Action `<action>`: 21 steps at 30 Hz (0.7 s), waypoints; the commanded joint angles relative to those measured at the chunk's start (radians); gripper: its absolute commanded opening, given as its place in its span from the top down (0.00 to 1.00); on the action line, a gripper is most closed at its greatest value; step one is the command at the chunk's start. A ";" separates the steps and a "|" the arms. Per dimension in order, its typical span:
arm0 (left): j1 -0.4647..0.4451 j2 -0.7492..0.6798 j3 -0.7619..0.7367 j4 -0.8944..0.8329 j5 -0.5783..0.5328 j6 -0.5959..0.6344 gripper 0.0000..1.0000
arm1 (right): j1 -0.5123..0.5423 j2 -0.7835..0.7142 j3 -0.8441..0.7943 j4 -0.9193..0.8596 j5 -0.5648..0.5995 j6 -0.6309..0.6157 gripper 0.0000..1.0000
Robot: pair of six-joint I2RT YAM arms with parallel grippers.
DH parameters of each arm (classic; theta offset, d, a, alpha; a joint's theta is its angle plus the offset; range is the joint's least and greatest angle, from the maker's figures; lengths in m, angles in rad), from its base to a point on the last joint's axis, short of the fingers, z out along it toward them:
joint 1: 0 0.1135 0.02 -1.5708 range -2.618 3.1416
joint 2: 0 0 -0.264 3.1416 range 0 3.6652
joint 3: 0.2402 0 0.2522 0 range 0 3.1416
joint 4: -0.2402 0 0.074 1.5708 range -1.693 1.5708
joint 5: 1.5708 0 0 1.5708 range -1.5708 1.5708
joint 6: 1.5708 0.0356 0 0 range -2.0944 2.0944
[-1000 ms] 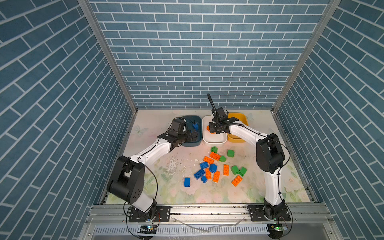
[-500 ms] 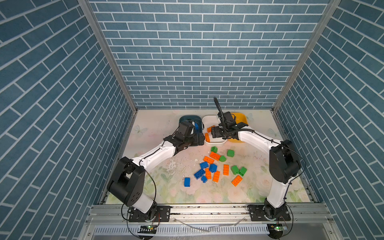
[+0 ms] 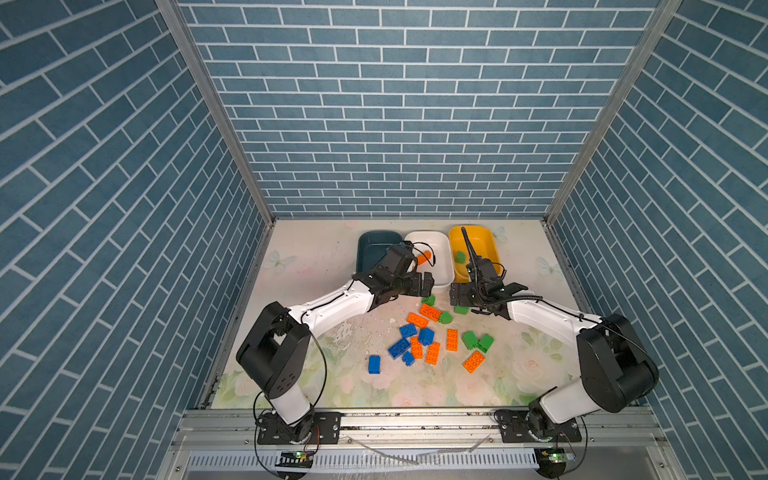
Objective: Sort the legos into containers by color
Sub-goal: 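Lower the right gripper onto a green brick beside the white tub and grasp it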
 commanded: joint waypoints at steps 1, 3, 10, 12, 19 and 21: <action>-0.003 0.011 0.030 0.008 0.012 0.012 0.01 | 0.002 0.042 0.027 -0.068 -0.028 -0.085 0.06; -0.003 0.009 0.026 0.018 0.015 0.015 0.01 | 0.001 0.066 0.053 -0.096 -0.021 -0.118 0.06; -0.004 0.003 0.021 0.005 -0.008 0.018 0.01 | 0.001 0.125 0.103 -0.150 -0.013 -0.146 0.13; -0.003 0.004 0.018 0.005 -0.014 0.016 0.01 | 0.000 0.151 0.126 -0.174 0.002 -0.087 0.18; -0.004 0.007 0.016 0.004 -0.018 0.012 0.01 | 0.012 0.233 0.171 -0.183 0.032 0.109 0.30; -0.003 0.005 0.016 -0.001 -0.023 0.013 0.01 | 0.012 0.237 0.167 -0.179 0.038 0.126 0.34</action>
